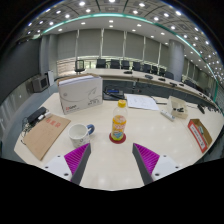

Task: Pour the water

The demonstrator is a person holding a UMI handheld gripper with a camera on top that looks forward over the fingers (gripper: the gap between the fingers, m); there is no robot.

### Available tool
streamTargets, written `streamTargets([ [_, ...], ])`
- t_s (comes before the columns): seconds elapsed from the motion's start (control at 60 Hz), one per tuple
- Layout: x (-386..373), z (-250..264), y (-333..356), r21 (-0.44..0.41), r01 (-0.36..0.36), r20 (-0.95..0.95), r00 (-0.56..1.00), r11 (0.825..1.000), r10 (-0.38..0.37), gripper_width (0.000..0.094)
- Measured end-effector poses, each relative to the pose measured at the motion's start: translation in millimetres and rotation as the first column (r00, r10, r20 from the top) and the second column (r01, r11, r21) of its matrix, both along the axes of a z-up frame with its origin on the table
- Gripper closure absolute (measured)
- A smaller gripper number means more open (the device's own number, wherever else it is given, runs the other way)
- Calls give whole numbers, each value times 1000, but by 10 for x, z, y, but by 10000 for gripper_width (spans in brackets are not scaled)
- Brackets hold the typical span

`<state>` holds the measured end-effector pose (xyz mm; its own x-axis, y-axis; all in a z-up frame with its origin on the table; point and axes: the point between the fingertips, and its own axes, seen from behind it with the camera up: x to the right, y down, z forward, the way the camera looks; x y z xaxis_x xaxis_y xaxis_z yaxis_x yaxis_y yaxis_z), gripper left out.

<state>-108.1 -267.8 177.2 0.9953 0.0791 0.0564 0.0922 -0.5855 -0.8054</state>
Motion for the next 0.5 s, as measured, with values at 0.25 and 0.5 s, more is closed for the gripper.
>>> streamTargets([
  [0.25, -299, 218, -883, -3, 26, 35, 999, 1000, -26, 78],
  [0.5, -327, 228, -1222, -18, 32, 53, 998, 999, -31, 79],
])
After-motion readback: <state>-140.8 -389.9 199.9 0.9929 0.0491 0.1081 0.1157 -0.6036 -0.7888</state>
